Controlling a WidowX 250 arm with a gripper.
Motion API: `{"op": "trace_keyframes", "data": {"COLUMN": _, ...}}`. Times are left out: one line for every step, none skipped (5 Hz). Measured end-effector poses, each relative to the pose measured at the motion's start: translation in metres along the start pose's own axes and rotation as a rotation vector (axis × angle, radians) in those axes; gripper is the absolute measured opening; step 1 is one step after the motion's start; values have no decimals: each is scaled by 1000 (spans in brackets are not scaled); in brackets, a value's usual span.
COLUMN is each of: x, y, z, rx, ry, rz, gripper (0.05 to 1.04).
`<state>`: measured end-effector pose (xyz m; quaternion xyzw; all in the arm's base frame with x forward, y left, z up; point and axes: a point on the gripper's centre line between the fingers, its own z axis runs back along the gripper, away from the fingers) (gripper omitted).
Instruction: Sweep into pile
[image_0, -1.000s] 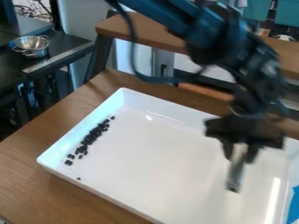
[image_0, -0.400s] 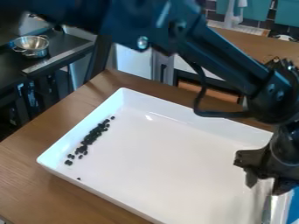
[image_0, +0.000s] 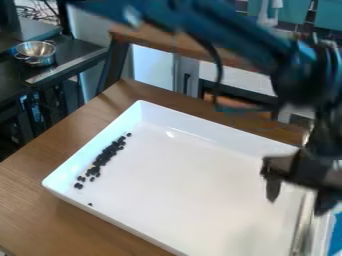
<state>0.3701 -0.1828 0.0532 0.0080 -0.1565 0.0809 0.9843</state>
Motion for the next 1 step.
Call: {"op": "trace_keyframes", "data": {"x": 14, "y": 10, "z": 52, "rx": -53, "ry": 38, "rz": -26, "gripper": 1000}}
